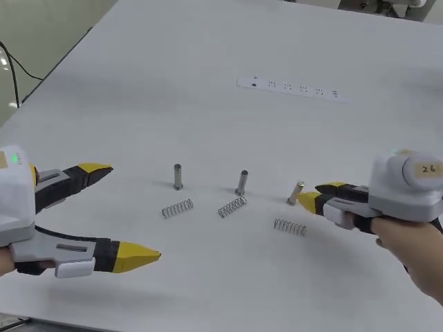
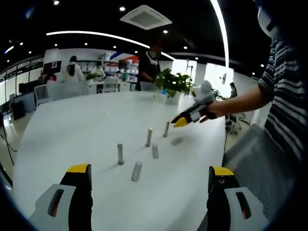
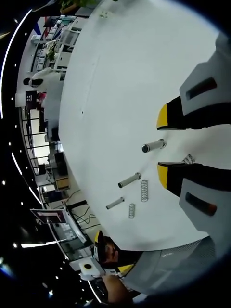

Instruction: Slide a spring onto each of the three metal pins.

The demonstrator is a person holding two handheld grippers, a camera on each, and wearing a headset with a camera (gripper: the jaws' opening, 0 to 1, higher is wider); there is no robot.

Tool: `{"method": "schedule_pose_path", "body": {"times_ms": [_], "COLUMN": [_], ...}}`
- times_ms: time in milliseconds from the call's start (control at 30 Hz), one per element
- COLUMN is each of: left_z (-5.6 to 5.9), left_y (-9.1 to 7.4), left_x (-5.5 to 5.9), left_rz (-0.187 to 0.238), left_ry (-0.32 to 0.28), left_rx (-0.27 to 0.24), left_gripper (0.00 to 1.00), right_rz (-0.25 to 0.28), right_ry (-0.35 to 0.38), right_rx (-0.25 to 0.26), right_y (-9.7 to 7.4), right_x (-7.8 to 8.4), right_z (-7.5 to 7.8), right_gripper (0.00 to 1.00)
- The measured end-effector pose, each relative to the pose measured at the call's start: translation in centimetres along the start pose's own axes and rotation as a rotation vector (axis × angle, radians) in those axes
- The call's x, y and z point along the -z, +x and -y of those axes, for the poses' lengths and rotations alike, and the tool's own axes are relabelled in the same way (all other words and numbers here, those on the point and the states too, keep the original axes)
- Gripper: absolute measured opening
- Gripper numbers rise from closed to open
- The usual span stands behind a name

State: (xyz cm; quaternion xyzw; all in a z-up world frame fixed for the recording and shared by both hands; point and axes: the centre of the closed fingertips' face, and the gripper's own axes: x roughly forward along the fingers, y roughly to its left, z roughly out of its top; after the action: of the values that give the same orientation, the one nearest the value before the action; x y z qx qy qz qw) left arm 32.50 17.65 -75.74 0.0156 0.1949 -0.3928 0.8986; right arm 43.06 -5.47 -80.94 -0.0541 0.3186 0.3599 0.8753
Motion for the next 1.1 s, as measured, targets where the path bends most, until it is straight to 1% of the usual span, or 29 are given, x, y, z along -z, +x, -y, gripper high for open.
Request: {"method": "schedule_pose_path", "body": {"times_ms": [133,233,300,367,467,533,633,700,767,833,933,967,1033,1100], "left_z": [-0.1,-0.2,-0.2,-0.2,-0.1,-0.1,-0.1,-0.2,-0.2,-0.2,-0.1,-0.1,0.0,0.0], "left_y": [0.0,-0.1,-0.1,-0.1,-0.1,-0.1,-0.2,-0.2,-0.2,-0.3,-0.2,-0.2,-0.2,-0.2], "left_x": [-0.1,-0.1,0.0,0.0,0.1,0.1,0.2,0.1,0.1,0.1,0.1,0.1,0.1,0.1], "left_rz": [0.003,0.003,0.002,0.003,0.0,-0.001,-0.004,-0.002,-0.002,-0.001,-0.004,-0.004,-0.005,-0.005], "left_ry": [0.0,0.0,0.0,-0.002,-0.003,-0.003,-0.001,-0.002,-0.001,-0.001,-0.001,-0.001,-0.001,-0.001], "left_rx": [-0.002,-0.004,-0.005,-0.004,-0.002,-0.002,-0.002,-0.003,-0.005,-0.004,-0.003,-0.002,-0.001,0.0], "left_gripper": [0.98,0.98,0.98,0.98,0.98,0.98,0.98,0.98,0.98,0.98,0.98,0.98,0.98,0.98], "right_rz": [-0.015,-0.03,-0.056,-0.079,-0.112,-0.121,-0.158,-0.174,-0.195,-0.203,-0.227,-0.244,-0.261,-0.288], "right_ry": [-0.015,-0.045,-0.094,-0.14,-0.216,-0.251,-0.342,-0.384,-0.411,-0.424,-0.483,-0.505,-0.533,-0.549], "right_rx": [-0.013,-0.043,-0.065,-0.076,-0.099,-0.115,-0.146,-0.157,-0.164,-0.166,-0.19,-0.199,-0.209,-0.217], "right_y": [-0.2,-0.4,-0.5,-0.5,-0.5,-0.4,-0.2,-0.1,0.0,0.1,0.2,0.3,0.4,0.4], "right_x": [0.5,0.8,1.4,1.7,2.3,2.4,2.8,2.9,3.0,3.0,3.1,3.3,3.6,4.1], "right_z": [-0.3,-0.9,-1.3,-1.6,-2.4,-2.8,-3.5,-3.8,-3.9,-4.0,-4.3,-4.3,-4.3,-4.1], "right_gripper": [0.24,0.24,0.23,0.23,0.23,0.23,0.23,0.23,0.23,0.23,0.23,0.22,0.21,0.21]}}
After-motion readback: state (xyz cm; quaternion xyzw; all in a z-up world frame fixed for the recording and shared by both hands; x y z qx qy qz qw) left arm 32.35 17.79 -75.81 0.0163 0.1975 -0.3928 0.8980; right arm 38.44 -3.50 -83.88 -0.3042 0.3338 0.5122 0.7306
